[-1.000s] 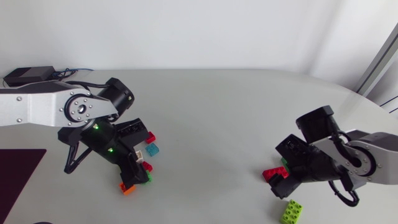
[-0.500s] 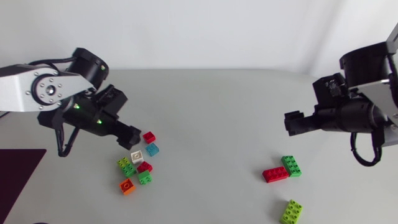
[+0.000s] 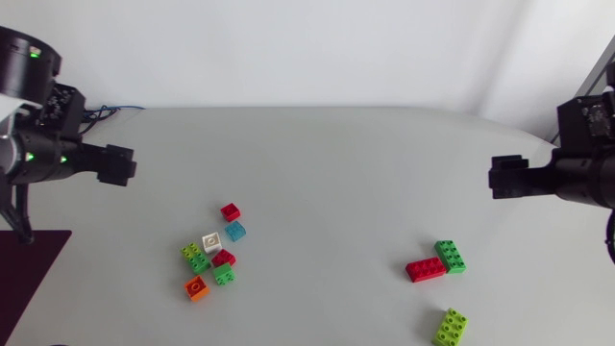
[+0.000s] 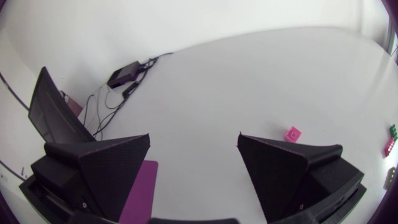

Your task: Sort duplo bricks by size, large to the right and small to the left

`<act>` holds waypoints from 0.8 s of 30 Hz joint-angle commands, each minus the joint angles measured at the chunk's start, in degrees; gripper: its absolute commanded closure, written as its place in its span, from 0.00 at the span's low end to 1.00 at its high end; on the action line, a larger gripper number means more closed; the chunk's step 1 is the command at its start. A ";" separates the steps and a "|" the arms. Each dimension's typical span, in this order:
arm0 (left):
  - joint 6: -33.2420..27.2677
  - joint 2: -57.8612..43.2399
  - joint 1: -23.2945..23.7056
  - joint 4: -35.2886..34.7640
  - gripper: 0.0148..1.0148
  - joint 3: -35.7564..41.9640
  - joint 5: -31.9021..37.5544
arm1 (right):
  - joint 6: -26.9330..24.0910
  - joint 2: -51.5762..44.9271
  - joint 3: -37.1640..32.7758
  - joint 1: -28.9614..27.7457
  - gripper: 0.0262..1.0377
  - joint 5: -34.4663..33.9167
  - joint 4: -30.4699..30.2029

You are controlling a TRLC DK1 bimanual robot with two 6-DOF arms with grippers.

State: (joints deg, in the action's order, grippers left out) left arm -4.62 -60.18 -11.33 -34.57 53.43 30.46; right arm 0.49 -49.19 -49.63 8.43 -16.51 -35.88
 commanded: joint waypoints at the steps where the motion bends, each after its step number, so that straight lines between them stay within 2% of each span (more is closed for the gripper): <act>1: 1.11 5.78 0.79 1.08 0.03 -1.84 2.41 | 1.88 3.13 -0.65 -0.87 0.04 -1.68 -2.09; 4: 0.14 11.32 1.40 1.08 0.03 -2.28 5.14 | 1.88 6.83 -1.00 -1.31 0.04 -2.21 -4.38; 9: -0.04 19.67 2.98 1.34 0.03 -3.86 5.84 | 1.88 12.71 -0.91 -2.45 0.04 -2.03 -6.49; 19: -1.35 36.80 5.18 1.52 0.03 -8.34 2.59 | 1.71 27.66 -0.12 -3.59 0.04 -1.59 -11.06; 24: -1.44 44.71 7.38 1.34 0.03 -9.66 1.97 | 1.35 34.25 0.93 -6.14 0.04 1.84 -13.43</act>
State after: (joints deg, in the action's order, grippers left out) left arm -5.34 -18.20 -4.97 -33.10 45.06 32.75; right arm 0.67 -17.39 -49.54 3.20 -15.16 -48.27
